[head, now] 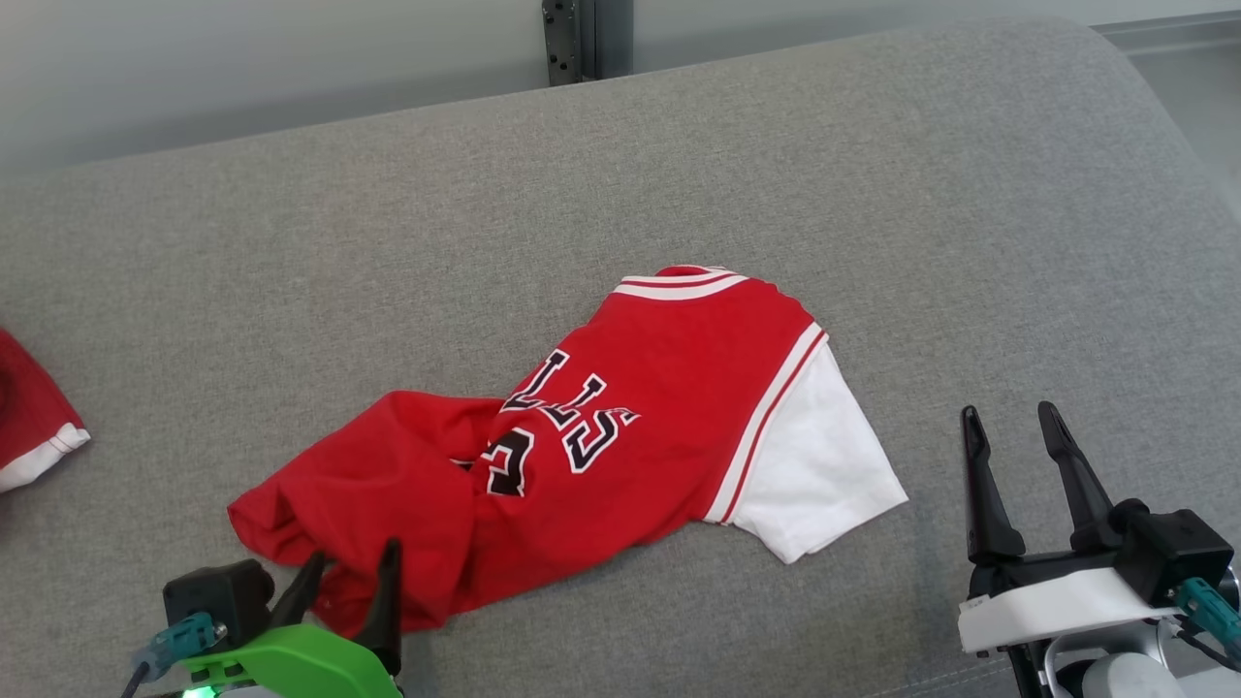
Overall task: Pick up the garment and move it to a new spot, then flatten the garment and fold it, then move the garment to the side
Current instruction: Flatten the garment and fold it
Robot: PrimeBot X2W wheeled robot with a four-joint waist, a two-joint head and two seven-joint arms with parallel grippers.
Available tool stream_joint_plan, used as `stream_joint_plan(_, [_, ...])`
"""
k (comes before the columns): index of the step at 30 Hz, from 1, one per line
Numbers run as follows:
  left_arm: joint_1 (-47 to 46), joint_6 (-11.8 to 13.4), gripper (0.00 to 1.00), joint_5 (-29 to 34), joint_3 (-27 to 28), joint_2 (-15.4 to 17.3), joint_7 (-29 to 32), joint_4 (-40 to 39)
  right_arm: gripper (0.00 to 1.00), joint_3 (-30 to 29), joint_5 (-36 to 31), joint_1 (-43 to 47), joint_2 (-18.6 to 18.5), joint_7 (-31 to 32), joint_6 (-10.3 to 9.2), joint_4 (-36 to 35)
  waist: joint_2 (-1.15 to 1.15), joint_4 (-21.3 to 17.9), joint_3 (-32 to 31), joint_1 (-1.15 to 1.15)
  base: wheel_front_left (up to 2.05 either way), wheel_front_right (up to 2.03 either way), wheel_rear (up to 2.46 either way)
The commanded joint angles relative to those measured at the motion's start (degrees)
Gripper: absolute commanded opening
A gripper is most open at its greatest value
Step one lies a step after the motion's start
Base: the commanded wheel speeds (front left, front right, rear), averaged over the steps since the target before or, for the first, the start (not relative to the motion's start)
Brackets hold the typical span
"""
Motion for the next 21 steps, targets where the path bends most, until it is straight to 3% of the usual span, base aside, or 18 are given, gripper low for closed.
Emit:
stream_joint_plan(1, [1.3, -0.8, 1.0, -1.1, 0.9, -0.6, -0.7, 1.0, 1.0, 0.1, -0.4, -0.4, -0.1, -0.2, 0.01, -0.1, 0.0, -0.2, 0.2, 0.0, 0.0, 0.0, 0.0])
stream_joint_plan(7, [0.4, -5.4, 1.0, -3.5, 2.3, -4.1, -3.2, 5.3, 1.0, 0.0, -0.4, -0.8, -0.1, -0.2, 0.01, -0.3, 0.0, -0.7, 0.8, 0.0, 0.0, 0.0, 0.0])
stream_joint_plan(8, [-0.1, -6.0, 0.75, -3.4, 2.6, -4.4, -3.7, 5.9, 1.0, 0.0, -0.4, -0.8, -0.1, -0.2, 0.01, -0.3, 0.0, -0.8, 0.9, 0.0, 0.0, 0.0, 0.0])
stream_joint_plan(9, [-0.8, -6.3, 0.32, -3.3, 3.2, -4.6, -4.5, 6.6, 1.0, 0.0, -0.4, -0.9, -0.1, -0.2, 0.01, -0.3, 0.0, -0.9, 1.0, 0.0, 0.0, 0.0, 0.0])
stream_joint_plan(10, [-1.1, -6.8, 0.0, -3.1, 3.4, -4.7, -4.9, 7.2, 1.0, 0.0, -0.4, -0.9, -0.1, -0.2, 0.01, -0.3, 0.0, -1.0, 1.0, 0.0, 0.0, 0.0, 0.0])
stream_joint_plan(13, [-1.9, -7.7, 0.0, -3.5, 4.7, -4.6, -5.9, 7.8, 1.0, -0.1, -0.3, -1.1, -0.1, -0.2, 0.01, -0.5, 0.0, -1.4, 1.3, 0.0, 0.0, 0.0, 0.0])
stream_joint_plan(18, [-2.0, -7.4, 0.0, -5.4, 8.9, -1.8, -6.7, 8.2, 1.0, -0.2, -0.1, -0.9, -0.1, -0.2, 0.01, -0.5, 0.0, -1.7, 1.6, 0.0, 0.0, 0.0, 0.0])
stream_joint_plan(21, [-3.1, -8.9, 0.0, -6.4, 10.9, 0.0, -6.1, 9.5, 1.0, -0.2, 0.0, -0.8, -0.1, -0.2, 0.01, -0.4, 0.0, -1.6, 1.9, 0.0, 0.0, 0.0, 0.0])
